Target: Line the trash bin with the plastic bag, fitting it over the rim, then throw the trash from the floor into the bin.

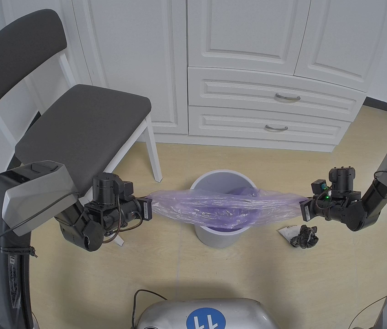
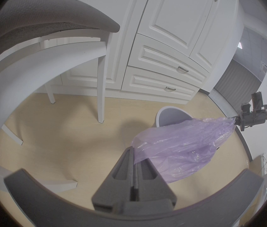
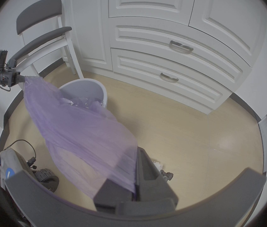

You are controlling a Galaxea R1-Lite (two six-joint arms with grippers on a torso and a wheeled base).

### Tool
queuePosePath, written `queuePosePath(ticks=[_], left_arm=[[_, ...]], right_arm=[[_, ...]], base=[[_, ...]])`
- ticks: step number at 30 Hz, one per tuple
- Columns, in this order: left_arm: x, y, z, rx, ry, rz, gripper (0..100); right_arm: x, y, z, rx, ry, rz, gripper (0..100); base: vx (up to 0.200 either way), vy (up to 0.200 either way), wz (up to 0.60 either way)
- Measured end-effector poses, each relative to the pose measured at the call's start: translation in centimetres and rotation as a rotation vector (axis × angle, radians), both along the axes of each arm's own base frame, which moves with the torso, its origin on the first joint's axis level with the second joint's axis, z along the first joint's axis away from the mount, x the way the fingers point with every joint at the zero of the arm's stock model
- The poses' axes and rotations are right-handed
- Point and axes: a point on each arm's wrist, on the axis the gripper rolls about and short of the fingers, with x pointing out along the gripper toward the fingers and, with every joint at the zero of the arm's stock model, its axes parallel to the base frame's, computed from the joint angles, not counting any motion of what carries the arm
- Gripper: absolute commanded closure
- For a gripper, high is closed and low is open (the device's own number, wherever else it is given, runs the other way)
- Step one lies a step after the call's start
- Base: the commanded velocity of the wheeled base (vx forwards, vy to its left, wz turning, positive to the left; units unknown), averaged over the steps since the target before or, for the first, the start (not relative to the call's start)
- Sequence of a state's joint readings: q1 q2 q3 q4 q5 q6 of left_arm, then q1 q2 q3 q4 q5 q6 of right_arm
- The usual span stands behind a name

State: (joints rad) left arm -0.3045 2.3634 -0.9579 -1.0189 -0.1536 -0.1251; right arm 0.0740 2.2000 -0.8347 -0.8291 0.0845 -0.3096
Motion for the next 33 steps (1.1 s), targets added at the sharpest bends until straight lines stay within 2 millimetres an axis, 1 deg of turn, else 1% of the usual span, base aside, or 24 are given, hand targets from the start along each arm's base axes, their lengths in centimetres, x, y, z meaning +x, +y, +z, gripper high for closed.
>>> queuePosePath(ticks=[3, 8, 16, 20, 27, 31, 33], left_arm=[[-0.1, 0.1, 0.2, 0.002, 0.001, -0.001, 100], [-0.7, 0.1, -0.3, 0.058, 0.04, -0.023, 100], [-1.6, 0.2, -1.5, 0.114, 0.127, -0.053, 100], [-1.8, -0.3, -2.4, 0.126, 0.164, -0.077, 100], [-1.4, -1.7, -4.5, 0.143, 0.19, -0.089, 100], [-0.4, -2.4, -5.6, 0.155, 0.179, -0.031, 100], [0.5, -2.9, -5.9, 0.137, 0.165, 0.015, 100]], right_arm=[[-0.2, -0.1, 0.2, -0.005, 0.0, 0.001, 100], [-0.6, -0.2, -0.1, -0.042, 0.04, 0.02, 100], [-1.3, -0.6, -0.6, -0.091, 0.117, 0.044, 100], [-1.3, -0.5, -1.3, -0.102, 0.145, 0.055, 100], [-0.1, -0.1, -3.1, -0.108, 0.174, 0.056, 100], [1.2, 0.5, -4.2, -0.084, 0.172, 0.013, 100], [2.1, 0.9, -4.7, -0.04, 0.16, -0.033, 100]], base=[[0.0, 0.0, 0.0], [0.0, 0.0, 0.0], [0.0, 0.0, 0.0], [0.0, 0.0, 0.0], [0.0, 0.0, 0.0], [0.0, 0.0, 0.0], [0.0, 0.0, 0.0]])
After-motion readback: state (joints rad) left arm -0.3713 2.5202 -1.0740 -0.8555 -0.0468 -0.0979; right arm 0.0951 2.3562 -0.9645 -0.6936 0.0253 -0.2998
